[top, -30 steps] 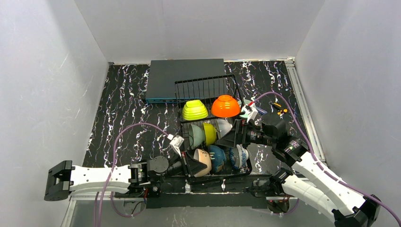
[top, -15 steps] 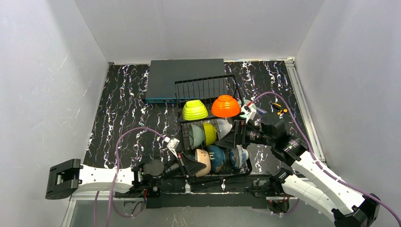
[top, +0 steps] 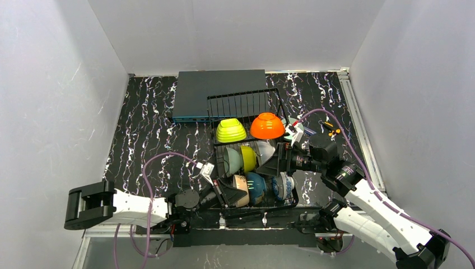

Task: Load the bowls into the dish rack
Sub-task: Place the bowl in the dish rack.

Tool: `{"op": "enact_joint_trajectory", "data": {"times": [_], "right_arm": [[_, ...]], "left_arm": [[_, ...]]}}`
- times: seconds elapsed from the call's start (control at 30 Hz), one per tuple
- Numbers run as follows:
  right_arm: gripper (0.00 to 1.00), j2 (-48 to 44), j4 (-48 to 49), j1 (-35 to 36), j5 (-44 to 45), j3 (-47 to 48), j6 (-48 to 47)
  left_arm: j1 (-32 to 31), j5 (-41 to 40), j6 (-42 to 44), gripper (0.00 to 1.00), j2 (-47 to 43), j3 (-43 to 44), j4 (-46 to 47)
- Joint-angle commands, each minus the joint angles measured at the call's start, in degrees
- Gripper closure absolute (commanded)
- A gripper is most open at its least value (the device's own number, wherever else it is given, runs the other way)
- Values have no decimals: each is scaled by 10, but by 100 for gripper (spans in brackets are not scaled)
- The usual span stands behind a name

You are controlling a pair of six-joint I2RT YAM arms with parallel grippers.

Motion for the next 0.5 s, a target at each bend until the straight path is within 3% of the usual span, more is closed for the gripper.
{"op": "enact_joint_trajectory", "data": {"times": [0.0,0.47], "right_arm": [[3,-5,18,0,-11,9,-7],[3,-2,26,1,-20,7,-6]], "left_arm": [[-1,-24,-1,100,18,6,121],[-1,-37,-50,100,73,-36,179]]}}
